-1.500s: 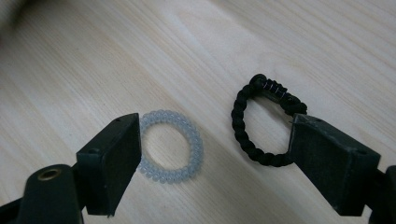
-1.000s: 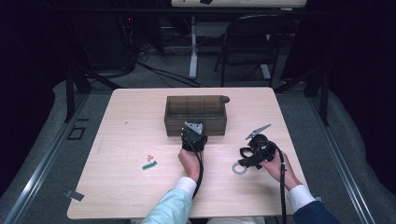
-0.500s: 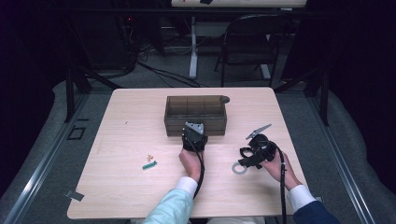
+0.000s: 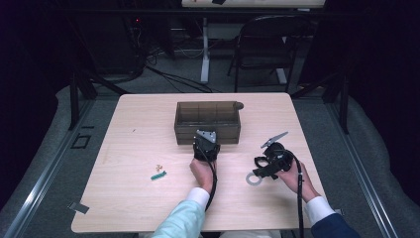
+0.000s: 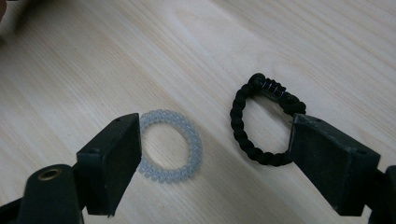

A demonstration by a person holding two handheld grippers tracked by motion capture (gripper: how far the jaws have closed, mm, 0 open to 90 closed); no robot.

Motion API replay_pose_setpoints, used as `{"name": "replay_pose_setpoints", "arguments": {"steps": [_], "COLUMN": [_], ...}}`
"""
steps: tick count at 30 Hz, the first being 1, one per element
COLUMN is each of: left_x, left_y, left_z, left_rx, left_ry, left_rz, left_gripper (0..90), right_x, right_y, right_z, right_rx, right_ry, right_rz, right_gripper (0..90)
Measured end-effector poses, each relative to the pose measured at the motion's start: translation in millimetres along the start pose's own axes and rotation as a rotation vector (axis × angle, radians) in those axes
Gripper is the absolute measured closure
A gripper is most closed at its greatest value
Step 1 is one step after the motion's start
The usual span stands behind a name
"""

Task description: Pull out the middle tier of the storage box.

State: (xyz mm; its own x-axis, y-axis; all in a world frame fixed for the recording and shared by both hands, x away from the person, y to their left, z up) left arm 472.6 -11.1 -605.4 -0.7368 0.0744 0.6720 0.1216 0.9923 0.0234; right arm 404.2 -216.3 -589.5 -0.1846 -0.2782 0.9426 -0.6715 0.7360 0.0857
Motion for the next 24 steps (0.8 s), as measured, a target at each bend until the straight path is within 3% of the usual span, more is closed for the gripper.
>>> {"name": "replay_pose_setpoints", "arguments": {"steps": [20,24], "left_x": [5.1,5.3], "left_y": [-0.2,-0.3], "left_z": [2.9,2.8], "left_rx": [-0.002,0.002], "left_ry": [-0.009,-0.015], "left_rz": [0.009,0.003], "left_gripper": [56.2,56.1], "right_x": [-0.6,0.1], "right_y": [1.1,0.3], "right_z": [-0.8,-0.1], "right_rx": [-0.009,0.005], "right_ry": [-0.011,0.006], "right_rz": [-0.002,-0.002], "right_gripper": [16.9,16.9]}}
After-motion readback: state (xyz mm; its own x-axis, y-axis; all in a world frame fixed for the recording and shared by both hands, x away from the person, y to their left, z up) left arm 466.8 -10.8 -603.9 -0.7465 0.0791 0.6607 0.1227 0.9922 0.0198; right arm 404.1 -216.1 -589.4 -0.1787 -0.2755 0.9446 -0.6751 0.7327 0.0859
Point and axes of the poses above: each handheld gripper's, and its own axes: x roughly backward along the jaws, z roughly out of its underside, y roughly to its left, the point moved 7 cm from there along -x, roughly forward along the jaws, and after that the axes turned 10 degrees about y, right-handed, at the moved point
